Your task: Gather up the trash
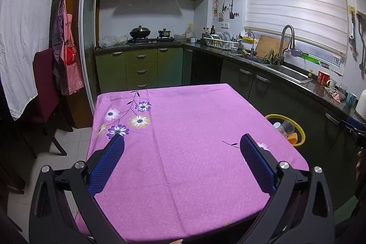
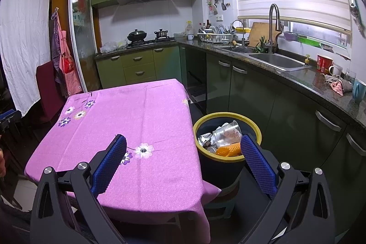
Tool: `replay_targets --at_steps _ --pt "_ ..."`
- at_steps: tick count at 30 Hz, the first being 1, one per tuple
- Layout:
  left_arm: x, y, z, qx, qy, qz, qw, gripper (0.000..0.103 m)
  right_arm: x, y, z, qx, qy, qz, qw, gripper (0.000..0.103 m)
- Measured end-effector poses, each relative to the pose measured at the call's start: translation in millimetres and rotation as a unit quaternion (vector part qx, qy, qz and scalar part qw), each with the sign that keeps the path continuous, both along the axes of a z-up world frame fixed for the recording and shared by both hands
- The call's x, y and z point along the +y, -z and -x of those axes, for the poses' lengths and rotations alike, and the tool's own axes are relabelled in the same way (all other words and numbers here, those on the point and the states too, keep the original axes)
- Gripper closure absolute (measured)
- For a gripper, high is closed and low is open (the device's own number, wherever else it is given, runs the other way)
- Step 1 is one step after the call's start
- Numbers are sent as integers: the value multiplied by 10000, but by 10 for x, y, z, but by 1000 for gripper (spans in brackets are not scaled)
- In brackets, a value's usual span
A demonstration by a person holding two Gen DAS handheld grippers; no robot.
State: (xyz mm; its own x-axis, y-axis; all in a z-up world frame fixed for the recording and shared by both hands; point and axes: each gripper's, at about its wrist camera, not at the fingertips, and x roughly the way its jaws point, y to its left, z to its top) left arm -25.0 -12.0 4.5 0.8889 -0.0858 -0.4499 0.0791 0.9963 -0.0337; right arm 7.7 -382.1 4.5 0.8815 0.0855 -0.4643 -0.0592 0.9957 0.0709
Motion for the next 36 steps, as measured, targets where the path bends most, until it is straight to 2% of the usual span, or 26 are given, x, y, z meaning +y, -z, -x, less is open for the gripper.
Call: replay_targets --at_steps 36 --pt "-11 53 -57 96 148 -53 9998 6 -13 37 -26 38 -23 4 10000 5"
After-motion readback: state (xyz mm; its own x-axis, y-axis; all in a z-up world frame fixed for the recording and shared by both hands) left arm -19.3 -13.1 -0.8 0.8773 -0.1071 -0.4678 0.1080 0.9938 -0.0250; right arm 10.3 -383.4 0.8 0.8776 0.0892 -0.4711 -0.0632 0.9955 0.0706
